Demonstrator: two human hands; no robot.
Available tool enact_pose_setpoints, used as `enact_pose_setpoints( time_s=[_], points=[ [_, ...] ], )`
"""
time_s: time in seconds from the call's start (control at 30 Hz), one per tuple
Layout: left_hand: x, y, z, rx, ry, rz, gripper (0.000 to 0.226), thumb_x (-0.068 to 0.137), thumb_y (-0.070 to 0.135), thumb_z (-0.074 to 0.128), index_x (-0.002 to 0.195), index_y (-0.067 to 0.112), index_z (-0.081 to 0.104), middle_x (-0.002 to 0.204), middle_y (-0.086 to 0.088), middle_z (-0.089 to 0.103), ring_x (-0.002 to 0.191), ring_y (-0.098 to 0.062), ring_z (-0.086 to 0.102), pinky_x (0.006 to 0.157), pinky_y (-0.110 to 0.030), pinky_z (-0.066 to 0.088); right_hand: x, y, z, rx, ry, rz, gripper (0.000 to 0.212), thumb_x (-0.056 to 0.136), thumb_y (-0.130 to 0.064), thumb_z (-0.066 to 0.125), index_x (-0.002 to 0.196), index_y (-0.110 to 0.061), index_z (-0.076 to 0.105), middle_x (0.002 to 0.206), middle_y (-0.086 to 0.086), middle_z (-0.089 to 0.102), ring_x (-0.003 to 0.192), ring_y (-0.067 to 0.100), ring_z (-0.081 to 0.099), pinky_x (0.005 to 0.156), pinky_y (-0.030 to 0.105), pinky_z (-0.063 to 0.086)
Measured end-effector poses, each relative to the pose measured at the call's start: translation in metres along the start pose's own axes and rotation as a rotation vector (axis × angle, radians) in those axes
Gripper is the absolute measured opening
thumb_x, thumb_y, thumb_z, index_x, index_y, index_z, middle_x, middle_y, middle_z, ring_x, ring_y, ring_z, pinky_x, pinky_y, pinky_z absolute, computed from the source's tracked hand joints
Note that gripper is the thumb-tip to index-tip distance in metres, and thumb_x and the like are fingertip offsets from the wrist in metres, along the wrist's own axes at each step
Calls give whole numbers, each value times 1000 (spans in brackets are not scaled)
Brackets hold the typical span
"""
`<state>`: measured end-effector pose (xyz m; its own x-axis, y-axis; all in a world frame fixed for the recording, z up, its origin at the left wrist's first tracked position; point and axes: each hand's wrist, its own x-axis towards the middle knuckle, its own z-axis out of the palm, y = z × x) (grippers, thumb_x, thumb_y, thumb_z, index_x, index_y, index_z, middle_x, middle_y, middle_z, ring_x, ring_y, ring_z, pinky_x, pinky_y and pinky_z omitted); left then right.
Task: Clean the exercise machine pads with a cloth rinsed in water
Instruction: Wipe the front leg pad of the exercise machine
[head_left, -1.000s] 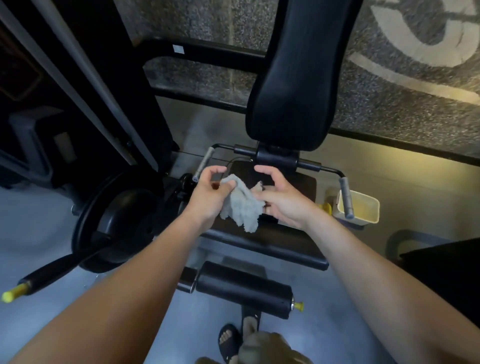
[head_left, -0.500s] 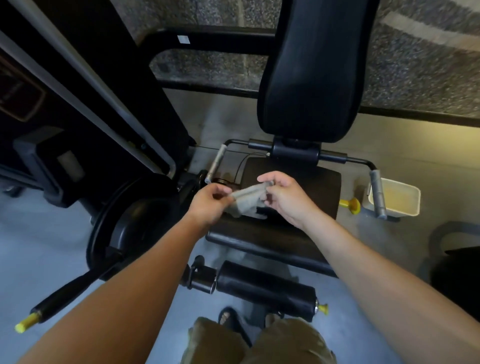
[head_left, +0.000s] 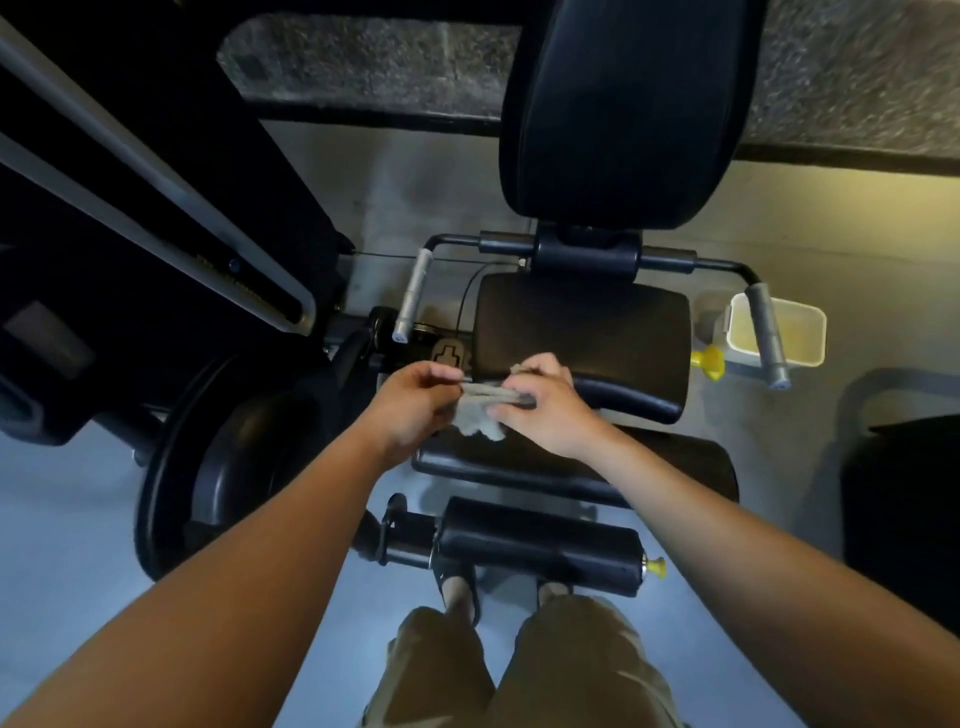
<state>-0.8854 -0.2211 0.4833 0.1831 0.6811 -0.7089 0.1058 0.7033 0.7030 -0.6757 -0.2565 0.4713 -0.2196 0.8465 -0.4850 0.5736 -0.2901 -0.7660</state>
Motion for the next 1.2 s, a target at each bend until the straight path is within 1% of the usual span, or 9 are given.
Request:
enact_pose_setpoints(
  time_s=[0.13,0.23,0.37,0.5,0.6,0.67,0.83,1.03,1.2],
  points=[
    [17,-19,-23,49,-7,-61,16,98,-4,57,108,7,63,100,-15,67,77,-15,71,71,-29,59,14,-2,34,137,30,57,10,93,-25,66,102,-19,66,117,-2,59,105,11,59,99,39,52],
    [36,-38,-36,71,21,-78,16,95,-7,58,103,7,63,104,-16,68,90,-22,71,76,-31,60,24,0,61,189,57,110,18,93,-19,62,108,-27,58,101,-1,70,92,13,68,87,44,59],
    [63,-71,-46,359,107,-76,15,94,3,63,94,18,67,99,-6,70,95,-25,69,84,-38,60,45,17,97,48,101,60,42,92,-18,56,127,-38,48,111,-2,67,103,20,63,89,39,54],
    [74,-95,-52,676,68,-43,22,93,7,63,92,28,69,98,-3,70,85,-23,66,71,-36,56,58,39,125,-415,150,36,36,91,-40,59,126,-37,60,142,1,40,130,27,32,106,43,32],
    [79,-108,-61,795,67,-8,23,94,10,62,109,22,73,111,-8,66,84,-21,65,60,-16,47,58,39,135,-516,210,-76,41,93,-42,58,132,-29,58,140,2,38,122,27,38,101,44,41],
    [80,-112,-66,789,108,22,25,93,9,61,114,21,71,116,-6,62,80,-17,63,57,-10,42,58,43,141,-512,195,-159,44,98,-35,57,141,-26,52,132,3,43,113,24,45,92,43,51],
    [81,-118,-76,696,168,-36,48,89,12,66,134,23,53,130,-3,52,99,-27,66,81,-40,57,69,53,152,-620,144,-260,40,100,-24,60,139,-26,59,130,8,51,118,30,44,94,44,51],
    [84,-128,-82,584,134,-83,38,91,13,61,127,24,56,109,1,65,91,-19,65,68,-27,48,110,58,160,-532,193,-206,44,89,-11,70,133,-10,67,132,14,63,117,38,59,100,47,52],
    [88,-124,-81,532,112,-114,37,90,11,61,125,23,54,106,-2,65,88,-20,66,66,-26,49,88,73,152,-550,103,-383,41,101,-26,52,139,-15,62,149,8,51,139,31,43,116,41,38]
  ],
)
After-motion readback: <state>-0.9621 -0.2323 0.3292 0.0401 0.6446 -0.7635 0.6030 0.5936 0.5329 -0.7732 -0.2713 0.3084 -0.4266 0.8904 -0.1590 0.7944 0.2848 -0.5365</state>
